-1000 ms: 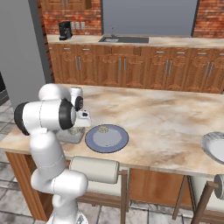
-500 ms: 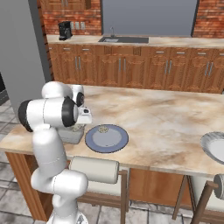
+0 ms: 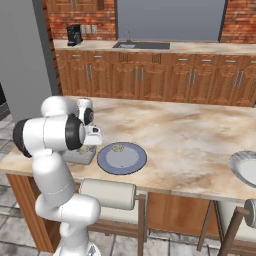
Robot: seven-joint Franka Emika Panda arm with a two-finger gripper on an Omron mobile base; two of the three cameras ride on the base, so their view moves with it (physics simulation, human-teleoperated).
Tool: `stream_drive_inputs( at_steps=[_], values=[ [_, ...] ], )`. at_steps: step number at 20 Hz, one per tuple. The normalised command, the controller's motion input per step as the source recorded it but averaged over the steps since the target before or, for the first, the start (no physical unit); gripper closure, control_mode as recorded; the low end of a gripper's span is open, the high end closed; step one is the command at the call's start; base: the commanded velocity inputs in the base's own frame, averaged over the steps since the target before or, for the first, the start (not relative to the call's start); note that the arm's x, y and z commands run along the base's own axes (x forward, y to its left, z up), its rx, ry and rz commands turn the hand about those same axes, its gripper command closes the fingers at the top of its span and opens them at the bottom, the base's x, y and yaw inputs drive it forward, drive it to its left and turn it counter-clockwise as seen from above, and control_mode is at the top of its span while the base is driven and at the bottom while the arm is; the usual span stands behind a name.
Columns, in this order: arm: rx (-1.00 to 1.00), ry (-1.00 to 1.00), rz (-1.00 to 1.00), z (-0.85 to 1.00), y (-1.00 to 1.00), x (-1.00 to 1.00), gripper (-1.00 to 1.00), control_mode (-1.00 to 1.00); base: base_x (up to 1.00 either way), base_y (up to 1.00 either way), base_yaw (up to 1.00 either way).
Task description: Place two dumplings into each of the tupperware containers and then place the containers in the fridge.
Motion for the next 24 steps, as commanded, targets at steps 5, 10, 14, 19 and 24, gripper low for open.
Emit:
stream_drive_inputs(
  at_steps=[5,10,14,19,24],
  values=[
    [0.0,0.0,0.0,0.0,0.28,0.16,1.0,-1.0,0.0,0.0,0.0],
    [0.0,0.0,0.0,-0.01,0.12,0.05,1.0,-1.0,0.0,0.0,0.0],
    [0.0,0.0,0.0,-0.08,0.0,0.23,1.0,-1.0,0.0,0.0,0.0],
    [0.0,0.0,0.0,-0.06,0.0,0.09,1.0,-1.0,0.0,0.0,0.0],
    [0.0,0.0,0.0,0.0,0.0,-0.01,-1.0,-1.0,0.0,0.0,0.0]
  ],
)
